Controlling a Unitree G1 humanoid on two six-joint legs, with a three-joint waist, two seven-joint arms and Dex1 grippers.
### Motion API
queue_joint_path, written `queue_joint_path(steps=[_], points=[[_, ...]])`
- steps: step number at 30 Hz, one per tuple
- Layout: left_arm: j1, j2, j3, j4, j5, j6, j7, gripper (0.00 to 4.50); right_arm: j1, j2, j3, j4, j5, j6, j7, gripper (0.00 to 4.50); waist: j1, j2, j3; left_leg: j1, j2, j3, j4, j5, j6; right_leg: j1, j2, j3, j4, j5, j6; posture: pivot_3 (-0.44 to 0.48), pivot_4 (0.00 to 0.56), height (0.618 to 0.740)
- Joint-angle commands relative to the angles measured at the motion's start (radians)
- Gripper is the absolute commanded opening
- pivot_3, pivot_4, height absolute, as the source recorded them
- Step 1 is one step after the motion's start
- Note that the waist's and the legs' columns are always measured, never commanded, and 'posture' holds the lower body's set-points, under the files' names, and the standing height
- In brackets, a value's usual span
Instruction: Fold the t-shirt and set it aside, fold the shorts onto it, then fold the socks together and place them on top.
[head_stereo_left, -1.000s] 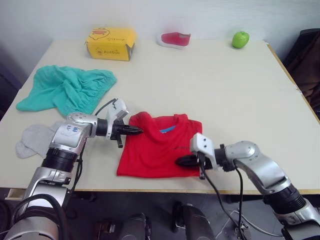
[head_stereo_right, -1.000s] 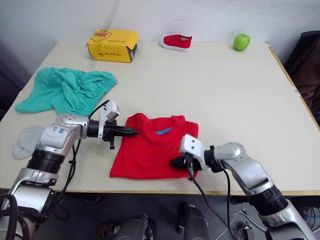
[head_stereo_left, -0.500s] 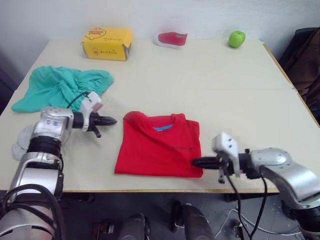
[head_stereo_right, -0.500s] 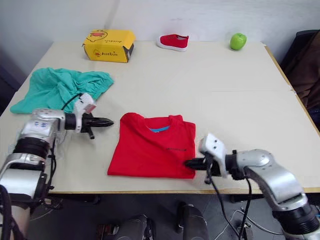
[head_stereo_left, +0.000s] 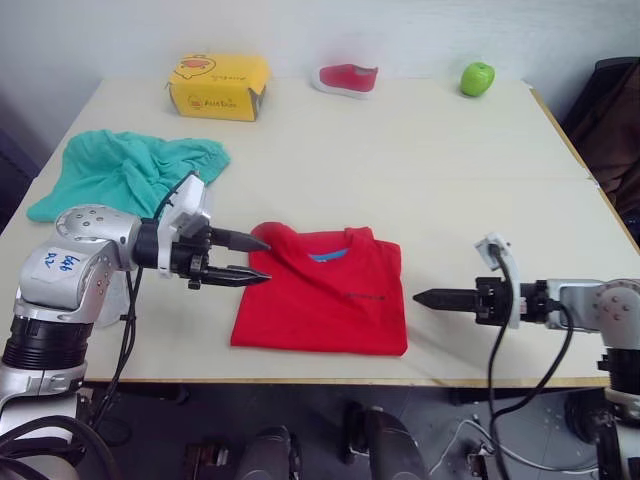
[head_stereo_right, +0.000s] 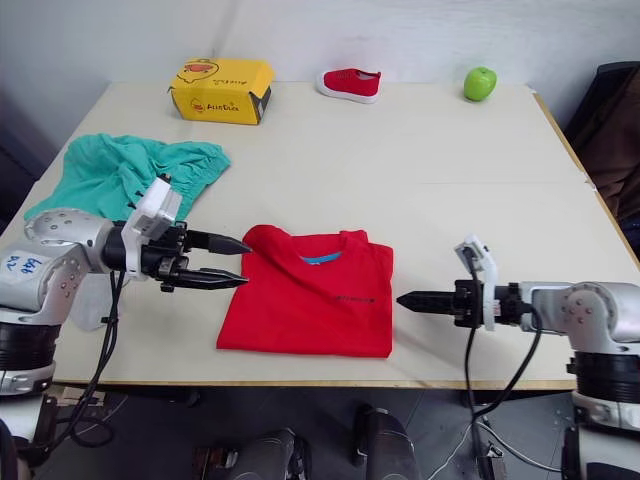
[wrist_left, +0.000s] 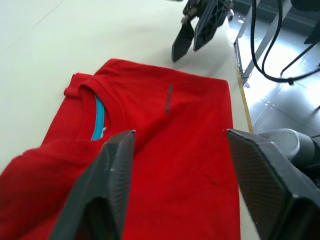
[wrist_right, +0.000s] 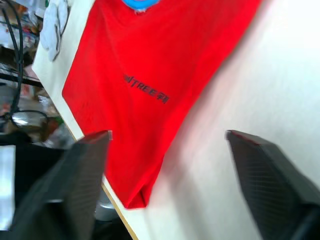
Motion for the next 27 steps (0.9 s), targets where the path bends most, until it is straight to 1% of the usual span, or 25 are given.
queue_joint_path(steps=[1,2,6,9,12,17,21,23,24,27], points=[[0.004,-0.003,0.016,-0.073,-0.050,0.016,0.006,4.30,-0.072,0.076,0.059,0.088,-0.016,0.049,-0.033,4.50,-0.010,0.000,0.000,0.000,0.000,0.000,0.000,0.000,0.000,0.000,0.000,0.000,0.000,0.000,0.000,0.000,0.150,0.740],[0.005,-0.006,0.019,-0.088,-0.063,0.019,0.004,4.47,-0.090,0.100,0.073,0.106,-0.016,0.055,-0.031,4.50,-0.013,0.000,0.000,0.000,0.000,0.000,0.000,0.000,0.000,0.000,0.000,0.000,0.000,0.000,0.000,0.000,0.150,0.740],[0.020,-0.014,0.018,-0.158,-0.102,0.034,0.011,4.47,-0.152,0.224,0.108,0.157,-0.043,0.027,-0.063,4.50,-0.026,0.000,0.000,0.001,0.001,0.000,-0.001,0.001,-0.001,0.000,0.001,0.001,0.001,0.000,0.000,0.000,0.150,0.740],[0.028,-0.010,0.011,-0.177,-0.105,0.026,0.017,4.47,-0.164,0.264,0.156,0.153,-0.063,0.005,-0.057,4.50,-0.034,0.000,0.000,0.002,0.001,0.000,-0.001,0.001,-0.002,0.000,0.003,0.003,0.001,0.000,-0.001,0.000,0.150,0.740],[0.025,-0.015,0.016,-0.176,-0.103,0.017,0.036,4.50,-0.172,0.296,0.177,0.186,-0.108,-0.040,-0.084,3.90,-0.038,0.000,0.000,0.002,0.001,0.000,-0.001,0.001,-0.002,0.000,0.003,0.004,0.001,-0.001,-0.001,0.000,0.150,0.740],[0.015,-0.021,0.020,-0.169,-0.107,0.012,0.056,4.50,-0.181,0.297,0.180,0.208,-0.137,-0.064,-0.089,2.16,-0.038,0.000,0.000,0.002,0.003,0.001,-0.002,0.001,-0.003,0.000,0.006,0.006,0.001,-0.001,-0.001,0.000,0.150,0.740],[0.005,-0.033,0.011,-0.158,-0.099,-0.003,0.066,4.50,-0.191,0.270,0.167,0.206,-0.147,-0.082,-0.083,0.74,-0.038,-0.003,-0.002,0.003,0.003,0.001,-0.001,0.001,-0.003,0.000,0.006,0.007,0.001,-0.001,-0.001,0.000,0.150,0.740],[0.002,-0.042,0.004,-0.153,-0.094,-0.010,0.071,4.50,-0.189,0.243,0.153,0.179,-0.144,-0.082,-0.081,0.14,-0.036,-0.003,-0.002,0.003,0.003,0.001,-0.001,0.001,-0.003,0.001,0.006,0.007,0.001,-0.001,-0.001,0.000,0.150,0.740],[0.002,-0.044,0.001,-0.151,-0.092,-0.012,0.072,4.50,-0.188,0.234,0.150,0.168,-0.143,-0.083,-0.080,0.03,-0.036,-0.003,-0.002,0.003,0.003,0.001,-0.001,0.001,-0.003,0.001,0.006,0.008,0.001,-0.001,-0.001,0.000,0.150,0.740],[-0.001,-0.058,-0.010,-0.141,-0.085,-0.028,0.072,4.50,-0.170,0.144,0.103,0.086,-0.120,-0.080,-0.060,0.03,-0.016,-0.002,-0.001,0.002,0.002,0.001,-0.001,0.001,-0.003,0.000,0.005,0.008,0.000,-0.001,-0.001,0.000,0.150,0.740]])
